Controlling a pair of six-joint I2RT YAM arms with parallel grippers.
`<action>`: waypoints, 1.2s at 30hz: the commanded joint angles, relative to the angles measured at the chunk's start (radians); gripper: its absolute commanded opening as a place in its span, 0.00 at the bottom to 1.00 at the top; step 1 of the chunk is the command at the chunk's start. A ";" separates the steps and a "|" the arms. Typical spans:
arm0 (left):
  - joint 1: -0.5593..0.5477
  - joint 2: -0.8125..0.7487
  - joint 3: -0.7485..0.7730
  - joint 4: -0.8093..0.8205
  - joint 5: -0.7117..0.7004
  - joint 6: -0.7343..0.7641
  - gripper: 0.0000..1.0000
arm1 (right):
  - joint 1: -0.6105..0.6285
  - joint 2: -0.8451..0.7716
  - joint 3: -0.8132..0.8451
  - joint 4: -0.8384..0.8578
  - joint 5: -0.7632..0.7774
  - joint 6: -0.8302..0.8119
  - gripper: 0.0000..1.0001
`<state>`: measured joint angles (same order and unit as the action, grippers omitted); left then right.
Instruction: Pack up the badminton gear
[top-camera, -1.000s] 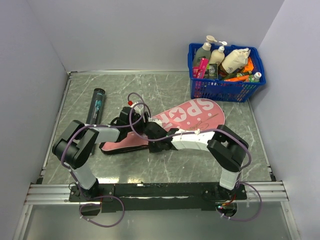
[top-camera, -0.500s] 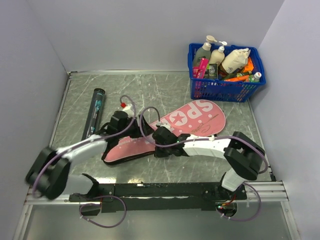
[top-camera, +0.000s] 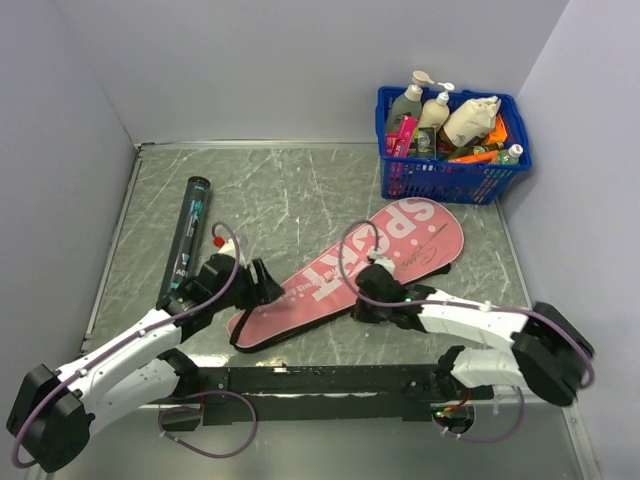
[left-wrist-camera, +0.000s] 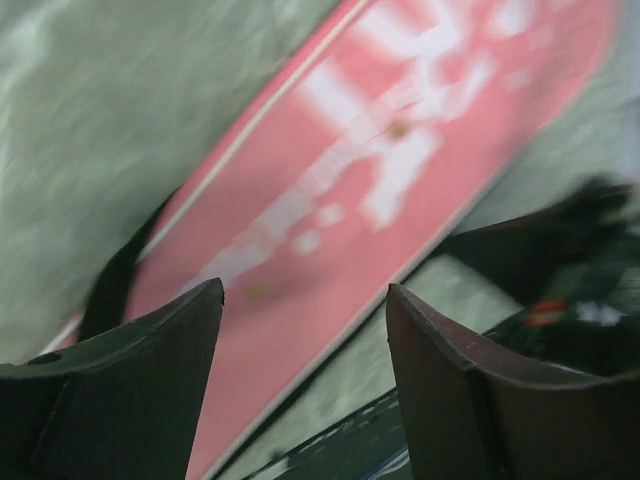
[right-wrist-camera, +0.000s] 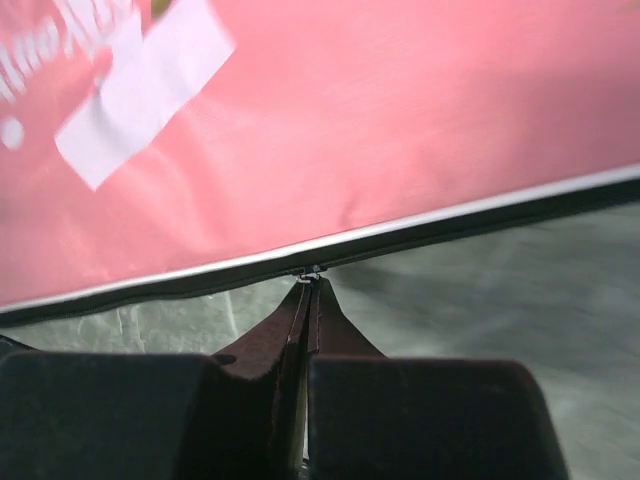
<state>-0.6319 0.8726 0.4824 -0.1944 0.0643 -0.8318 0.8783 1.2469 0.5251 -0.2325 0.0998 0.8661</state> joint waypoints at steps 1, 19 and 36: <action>-0.009 -0.017 -0.044 -0.094 -0.061 -0.053 0.70 | -0.067 -0.171 -0.071 -0.088 0.057 -0.015 0.00; -0.167 0.196 -0.064 -0.106 -0.199 -0.095 0.70 | -0.154 -0.219 -0.137 -0.064 -0.020 -0.036 0.00; -0.232 0.315 -0.114 0.138 -0.083 -0.073 0.01 | 0.023 -0.066 -0.021 -0.034 0.007 0.043 0.00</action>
<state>-0.8425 1.1381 0.4046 -0.0635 -0.0643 -0.9173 0.7963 1.0843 0.4015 -0.3004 0.1074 0.8539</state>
